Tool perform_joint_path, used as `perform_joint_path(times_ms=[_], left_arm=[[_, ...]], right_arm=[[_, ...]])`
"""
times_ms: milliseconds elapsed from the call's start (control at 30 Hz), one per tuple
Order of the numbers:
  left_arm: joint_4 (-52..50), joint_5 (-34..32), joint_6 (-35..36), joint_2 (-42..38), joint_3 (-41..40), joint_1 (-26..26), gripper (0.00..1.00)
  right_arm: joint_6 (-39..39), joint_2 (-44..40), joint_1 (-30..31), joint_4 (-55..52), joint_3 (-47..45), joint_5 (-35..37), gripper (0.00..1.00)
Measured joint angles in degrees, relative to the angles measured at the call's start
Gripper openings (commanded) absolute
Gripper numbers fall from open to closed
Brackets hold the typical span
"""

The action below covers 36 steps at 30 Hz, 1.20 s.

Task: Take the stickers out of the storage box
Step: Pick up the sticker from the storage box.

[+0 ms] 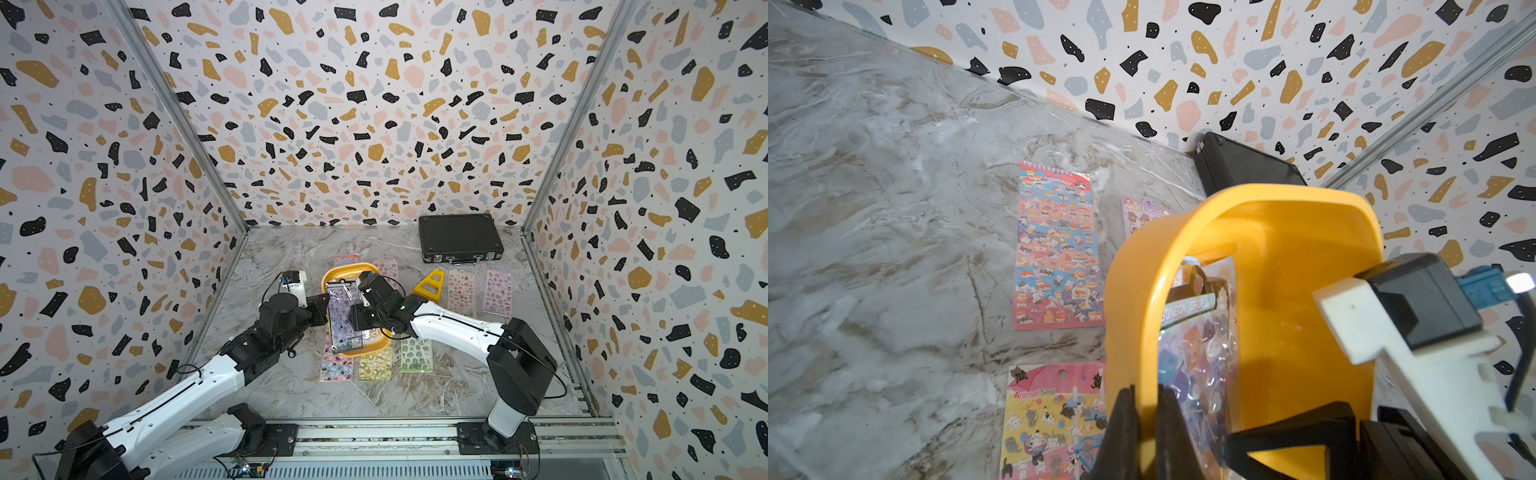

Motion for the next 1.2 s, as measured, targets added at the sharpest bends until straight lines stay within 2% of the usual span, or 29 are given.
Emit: perform_joint_path(times_ms=[567, 833, 1200], left_arm=[[0.0, 0.1, 0.0, 0.6, 0.0, 0.0, 0.0], [-0.8, -0.9, -0.4, 1.0, 0.0, 0.0, 0.0], [-2.1, -4.0, -1.9, 1.0, -0.4, 0.0, 0.0]], right_arm=[[9.1, -1.8, -4.9, 10.3, -8.7, -14.4, 0.4], [11.0, -1.8, -6.4, 14.5, -12.1, -18.4, 0.44], [18.2, 0.1, -6.5, 25.8, -16.2, -24.2, 0.46]])
